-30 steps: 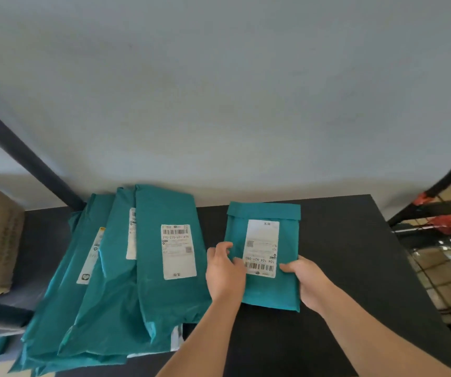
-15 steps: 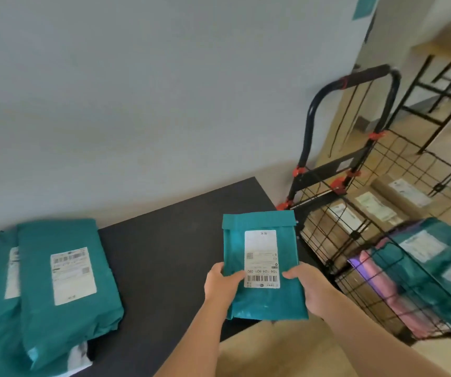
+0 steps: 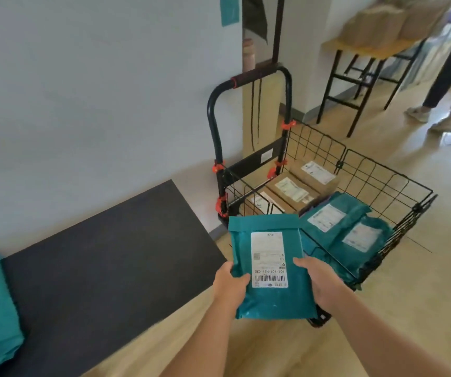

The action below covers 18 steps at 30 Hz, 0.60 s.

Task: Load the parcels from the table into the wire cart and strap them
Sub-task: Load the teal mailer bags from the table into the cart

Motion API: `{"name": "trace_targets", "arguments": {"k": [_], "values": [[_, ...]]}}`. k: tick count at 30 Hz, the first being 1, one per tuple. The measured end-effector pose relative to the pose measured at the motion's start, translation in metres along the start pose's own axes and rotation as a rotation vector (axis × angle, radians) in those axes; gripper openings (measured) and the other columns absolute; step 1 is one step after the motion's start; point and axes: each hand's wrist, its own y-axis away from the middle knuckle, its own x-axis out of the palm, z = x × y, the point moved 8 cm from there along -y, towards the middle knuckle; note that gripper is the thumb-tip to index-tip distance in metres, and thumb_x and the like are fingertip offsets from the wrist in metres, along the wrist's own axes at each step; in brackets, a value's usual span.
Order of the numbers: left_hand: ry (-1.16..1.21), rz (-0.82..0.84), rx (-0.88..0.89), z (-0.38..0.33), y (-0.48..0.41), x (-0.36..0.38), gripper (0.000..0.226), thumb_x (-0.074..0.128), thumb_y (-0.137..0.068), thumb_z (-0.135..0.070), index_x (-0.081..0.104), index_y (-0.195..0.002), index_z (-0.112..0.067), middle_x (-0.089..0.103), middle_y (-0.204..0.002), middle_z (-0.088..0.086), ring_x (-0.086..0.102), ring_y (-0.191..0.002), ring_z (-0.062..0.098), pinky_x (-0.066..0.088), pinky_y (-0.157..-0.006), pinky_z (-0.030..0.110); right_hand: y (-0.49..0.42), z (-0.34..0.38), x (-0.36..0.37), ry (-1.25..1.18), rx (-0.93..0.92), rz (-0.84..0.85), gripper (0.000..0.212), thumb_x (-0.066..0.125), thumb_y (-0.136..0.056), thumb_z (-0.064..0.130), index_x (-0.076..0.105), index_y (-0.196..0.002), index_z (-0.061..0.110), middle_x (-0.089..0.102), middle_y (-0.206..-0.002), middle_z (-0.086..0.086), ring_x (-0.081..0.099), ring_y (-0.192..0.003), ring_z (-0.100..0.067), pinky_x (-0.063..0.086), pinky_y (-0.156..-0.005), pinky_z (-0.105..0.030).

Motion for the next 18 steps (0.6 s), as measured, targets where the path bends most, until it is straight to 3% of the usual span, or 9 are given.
{"name": "trace_targets", "arguments": {"k": [2, 6, 11, 14, 16, 18], "values": [[-0.021, 0.026, -0.003, -0.007, 0.002, 0.021, 0.032, 0.067, -0.088, -0.013, 0.060, -0.119, -0.016, 0.067, -0.100, -0.004, 0.062, -0.064, 0.001, 0.042, -0.041, 0.009, -0.008, 0.001, -0.025, -0.028, -0.004, -0.055, 0.021, 0.052, -0.095, 0.005, 0.066, -0.111, 0.005, 0.072, -0.105, -0.020, 0.068, -0.097, -0.039, 0.053, -0.088, -0.055], [-0.079, 0.058, 0.013, -0.028, -0.002, 0.052, 0.033, 0.067, -0.085, -0.018, 0.058, -0.115, -0.026, 0.066, -0.105, -0.005, 0.065, -0.081, 0.009, 0.045, -0.050, 0.014, -0.030, -0.005, -0.064, -0.106, 0.010, -0.141, 0.023, 0.046, -0.096, -0.004, 0.064, -0.108, 0.005, 0.070, -0.098, -0.016, 0.066, -0.088, -0.035, 0.052, -0.068, -0.044], [-0.017, 0.152, -0.005, -0.054, -0.028, 0.096, 0.024, 0.064, -0.083, -0.016, 0.053, -0.094, -0.034, 0.064, -0.097, -0.008, 0.066, -0.085, 0.013, 0.053, -0.066, 0.028, -0.059, 0.017, -0.094, -0.167, 0.014, -0.207, 0.020, 0.048, -0.096, -0.002, 0.065, -0.100, 0.008, 0.070, -0.098, -0.016, 0.066, -0.089, -0.037, 0.054, -0.070, -0.046], [-0.014, 0.155, -0.011, -0.075, -0.053, 0.121, 0.026, 0.066, -0.080, -0.019, 0.060, -0.103, -0.030, 0.066, -0.103, -0.003, 0.066, -0.090, 0.018, 0.057, -0.082, 0.040, -0.077, 0.040, -0.112, -0.181, 0.028, -0.232, 0.020, 0.047, -0.097, 0.000, 0.065, -0.100, 0.010, 0.070, -0.102, -0.017, 0.066, -0.094, -0.039, 0.055, -0.082, -0.055], [-0.015, 0.155, -0.007, -0.092, -0.071, 0.138, 0.026, 0.066, -0.078, -0.019, 0.063, -0.103, -0.026, 0.067, -0.099, -0.004, 0.067, -0.089, 0.017, 0.057, -0.082, 0.040, -0.091, 0.060, -0.126, -0.179, 0.049, -0.260, 0.020, 0.047, -0.098, 0.000, 0.063, -0.099, 0.011, 0.069, -0.106, -0.018, 0.065, -0.099, -0.039, 0.051, -0.092, -0.059], [-0.021, 0.157, 0.020, -0.111, -0.090, 0.152, 0.023, 0.067, -0.077, -0.019, 0.064, -0.099, -0.027, 0.067, -0.095, -0.007, 0.066, -0.085, 0.012, 0.057, -0.073, 0.033, -0.109, 0.081, -0.138, -0.184, 0.062, -0.282, 0.018, 0.046, -0.098, 0.001, 0.062, -0.101, 0.011, 0.068, -0.108, -0.019, 0.064, -0.101, -0.039, 0.049, -0.094, -0.059]]}}
